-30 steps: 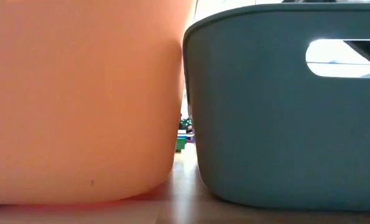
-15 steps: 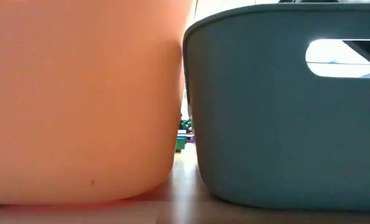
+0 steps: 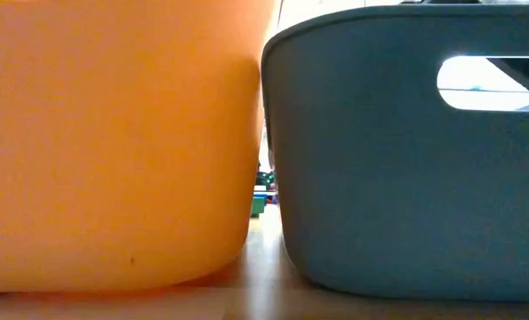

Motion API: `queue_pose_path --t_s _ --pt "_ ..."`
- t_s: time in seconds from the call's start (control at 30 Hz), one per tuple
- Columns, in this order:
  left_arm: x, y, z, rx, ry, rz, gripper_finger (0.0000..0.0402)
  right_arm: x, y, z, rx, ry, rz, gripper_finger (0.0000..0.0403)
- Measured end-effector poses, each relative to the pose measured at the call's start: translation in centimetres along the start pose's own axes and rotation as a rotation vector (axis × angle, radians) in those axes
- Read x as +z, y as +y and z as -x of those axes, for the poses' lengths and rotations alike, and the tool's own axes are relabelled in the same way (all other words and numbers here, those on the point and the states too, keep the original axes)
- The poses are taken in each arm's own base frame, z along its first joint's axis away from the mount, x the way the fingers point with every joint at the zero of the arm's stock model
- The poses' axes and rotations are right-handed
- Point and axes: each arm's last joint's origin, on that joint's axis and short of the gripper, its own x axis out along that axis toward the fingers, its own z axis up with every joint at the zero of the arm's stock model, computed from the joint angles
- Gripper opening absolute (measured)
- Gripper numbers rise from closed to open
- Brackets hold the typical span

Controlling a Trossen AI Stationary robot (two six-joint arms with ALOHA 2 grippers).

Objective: Sort blocks
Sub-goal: Put the red block into the blue bin

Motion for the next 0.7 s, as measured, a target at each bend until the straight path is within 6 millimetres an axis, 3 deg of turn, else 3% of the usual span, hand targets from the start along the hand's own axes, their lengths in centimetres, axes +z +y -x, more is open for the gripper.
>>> queue_pose_path --t_s 0.1,0.27,0.43,0.7 --pt "0.0 0.0 0.0 -0.001 0.003 0.001 0.0293 0.8 -0.1 0.1 -0.006 -0.087 -0.040 0.0223" --pt "-0.2 -0.1 0.3 0.001 0.023 0.011 0.0293 1.0 1.1 0.5 -0.176 -0.167 -0.041 0.0223" --pt "-0.3 -0.1 0.4 0.011 0.033 0.014 0.0293 1.4 2.0 0.7 -0.193 -0.231 -0.027 0.0223" --pt "-0.5 -0.2 0.4 0.014 0.054 0.021 0.0293 -1.7 -0.3 2.4 -0.213 -0.337 -0.070 0.0223"
